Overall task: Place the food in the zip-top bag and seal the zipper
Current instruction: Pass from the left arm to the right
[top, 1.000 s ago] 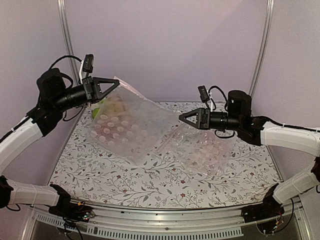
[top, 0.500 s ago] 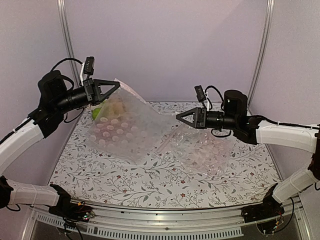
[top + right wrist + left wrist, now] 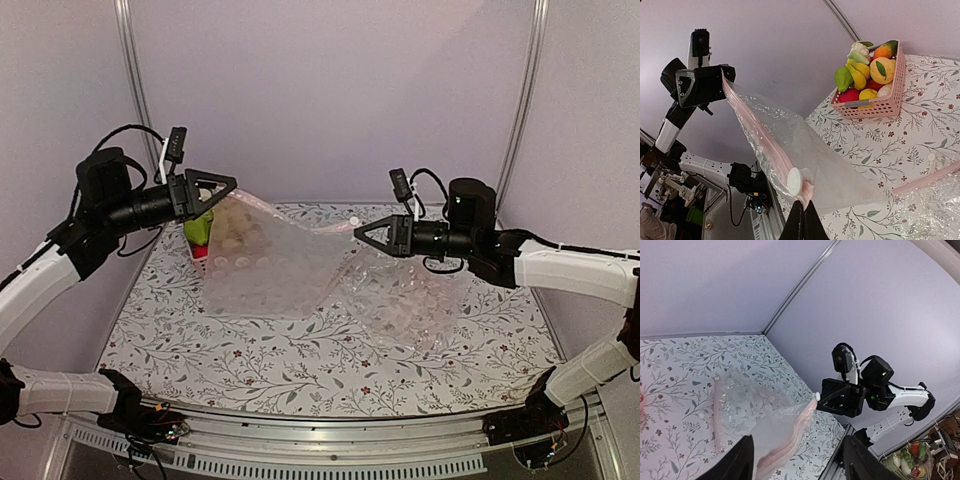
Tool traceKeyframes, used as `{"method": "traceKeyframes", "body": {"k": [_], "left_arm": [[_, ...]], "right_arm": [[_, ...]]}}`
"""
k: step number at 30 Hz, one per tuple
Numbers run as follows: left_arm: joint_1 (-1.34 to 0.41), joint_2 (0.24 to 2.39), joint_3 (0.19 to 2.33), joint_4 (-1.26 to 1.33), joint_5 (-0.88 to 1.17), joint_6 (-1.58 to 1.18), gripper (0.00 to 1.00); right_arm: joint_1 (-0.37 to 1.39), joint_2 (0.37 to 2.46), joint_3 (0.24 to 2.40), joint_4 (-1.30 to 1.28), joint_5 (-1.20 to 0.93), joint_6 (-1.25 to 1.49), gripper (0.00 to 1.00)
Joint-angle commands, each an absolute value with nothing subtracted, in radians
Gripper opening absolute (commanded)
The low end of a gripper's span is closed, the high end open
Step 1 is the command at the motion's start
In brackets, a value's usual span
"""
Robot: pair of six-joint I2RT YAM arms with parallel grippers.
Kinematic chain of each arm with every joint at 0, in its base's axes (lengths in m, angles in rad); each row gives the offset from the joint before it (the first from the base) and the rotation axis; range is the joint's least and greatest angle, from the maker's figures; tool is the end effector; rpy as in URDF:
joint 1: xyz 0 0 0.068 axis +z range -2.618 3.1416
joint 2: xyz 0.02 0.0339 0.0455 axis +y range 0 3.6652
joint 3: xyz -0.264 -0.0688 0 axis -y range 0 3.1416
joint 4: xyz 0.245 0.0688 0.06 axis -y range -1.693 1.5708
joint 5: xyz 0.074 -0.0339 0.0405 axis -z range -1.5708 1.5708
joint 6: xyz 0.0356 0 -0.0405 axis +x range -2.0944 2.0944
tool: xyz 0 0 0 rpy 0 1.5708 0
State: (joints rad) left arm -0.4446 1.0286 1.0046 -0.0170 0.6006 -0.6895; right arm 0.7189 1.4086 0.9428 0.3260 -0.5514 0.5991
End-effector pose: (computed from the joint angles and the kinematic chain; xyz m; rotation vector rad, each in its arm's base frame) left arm 0.2021 -0.1186 0.3895 0.2954 1.7584 -1.3276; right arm 0.2334 0.2291 0.3031 -0.5680 1.8298 1.4063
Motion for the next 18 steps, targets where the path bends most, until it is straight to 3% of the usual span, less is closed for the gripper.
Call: {"method": "traceKeyframes", "body": {"k": [1,3,7,18], "left_arm": [[-0.43,0.984,1.082,-0.384,0.412,-0.463,0.76],[-0.43,0.98,1.161,-0.525,0.29,-0.368,0.86],[-0.431,0.999,1.29,-0.667,0.147,-0.239,0.94],[-0.571,1.311,1.561,-0.664,0.482,-0.099,0.96]], "right_arm": [[0.724,1.35,1.028,0.132,-0.531,0.44,0.0],[0.724,1.33,1.084,0.02,-0.52,0.365,0.0],[0.726,1.312,1.193,-0.213,-0.502,0.211,0.0],[0.842,1.357,1.43,-0.581,-0.476,-0.041,0.0]]}}
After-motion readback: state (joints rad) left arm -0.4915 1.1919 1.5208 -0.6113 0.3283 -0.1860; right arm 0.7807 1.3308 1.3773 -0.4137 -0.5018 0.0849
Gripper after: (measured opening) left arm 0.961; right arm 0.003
